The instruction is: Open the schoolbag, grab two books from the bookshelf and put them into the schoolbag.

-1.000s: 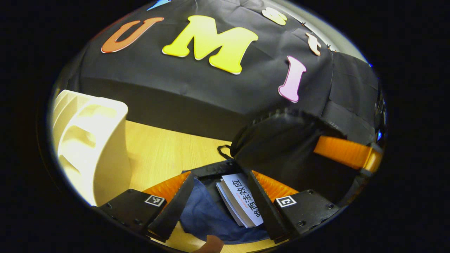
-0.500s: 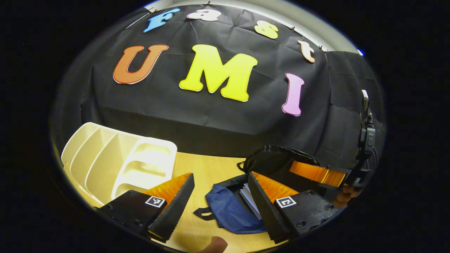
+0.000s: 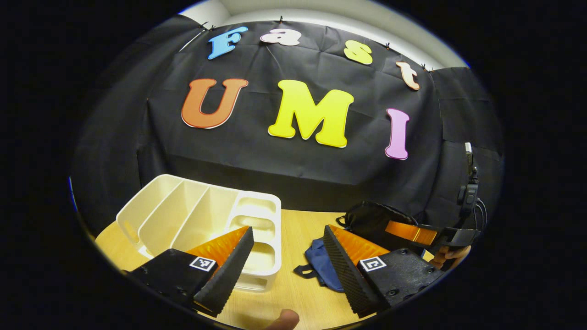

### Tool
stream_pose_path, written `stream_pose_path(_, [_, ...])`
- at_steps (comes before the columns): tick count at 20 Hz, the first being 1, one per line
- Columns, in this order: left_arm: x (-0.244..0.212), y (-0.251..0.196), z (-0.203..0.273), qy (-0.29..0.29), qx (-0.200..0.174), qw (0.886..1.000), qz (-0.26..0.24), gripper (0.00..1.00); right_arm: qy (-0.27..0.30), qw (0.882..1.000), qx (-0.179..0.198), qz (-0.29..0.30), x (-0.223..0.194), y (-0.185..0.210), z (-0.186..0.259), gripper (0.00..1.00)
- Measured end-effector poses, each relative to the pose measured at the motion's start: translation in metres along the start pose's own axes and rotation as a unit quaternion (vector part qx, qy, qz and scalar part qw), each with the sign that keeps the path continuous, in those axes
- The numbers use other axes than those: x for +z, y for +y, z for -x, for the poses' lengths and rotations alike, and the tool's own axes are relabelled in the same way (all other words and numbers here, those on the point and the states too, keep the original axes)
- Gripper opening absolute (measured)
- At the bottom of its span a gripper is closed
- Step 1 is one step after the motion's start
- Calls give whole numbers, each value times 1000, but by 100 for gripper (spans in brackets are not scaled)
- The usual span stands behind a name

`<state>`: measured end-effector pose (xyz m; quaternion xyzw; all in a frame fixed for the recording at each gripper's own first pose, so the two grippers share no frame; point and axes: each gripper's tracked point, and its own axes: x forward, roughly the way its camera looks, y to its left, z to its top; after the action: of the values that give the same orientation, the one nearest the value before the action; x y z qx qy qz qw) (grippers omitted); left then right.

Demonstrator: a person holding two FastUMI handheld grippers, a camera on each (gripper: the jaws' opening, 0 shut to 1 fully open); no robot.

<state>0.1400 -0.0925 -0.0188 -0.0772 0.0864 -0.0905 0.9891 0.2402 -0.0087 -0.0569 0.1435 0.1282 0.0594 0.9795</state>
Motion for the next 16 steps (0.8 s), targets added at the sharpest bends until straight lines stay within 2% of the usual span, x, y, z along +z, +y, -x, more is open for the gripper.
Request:
stream_pose_path(2, [-4, 6, 15, -5, 5, 1000, 2, 98, 2, 1000, -4, 7, -9, 6, 3, 21])
stream_pose_path(4, [-12, 10, 24, -7, 9, 1000, 3, 98, 2, 999, -13, 31, -20, 9, 7, 27])
stream_pose_path(5, [-18, 14, 26, -3, 15, 1000, 3, 98, 3, 999, -17, 40, -26, 8, 8, 40])
stream_pose_path(6, [-25, 21, 30, 1, 22, 1000, 1, 98, 5, 999, -21, 44, -30, 8, 10, 46])
stream_pose_path(9, [-35, 31, 41, 6, 43, 999, -1, 98, 16, 998, -39, 54, -44, 5, 21, 73])
stream_pose_path(11, [-42, 31, 52, 12, 52, 999, -7, 98, 16, 998, -38, 56, -47, 7, 32, 81])
stream_pose_path(12, [-41, 31, 55, 13, 56, 998, -12, 98, 15, 998, -37, 58, -46, 8, 40, 79])
stream_pose_path(13, [-40, 31, 61, 10, 60, 998, -15, 98, 10, 997, -36, 61, -45, 8, 47, 84])
stream_pose_path(16, [-35, 28, 77, 0, 59, 998, -12, 98, -8, 997, -33, 63, -36, 10, 74, 88])
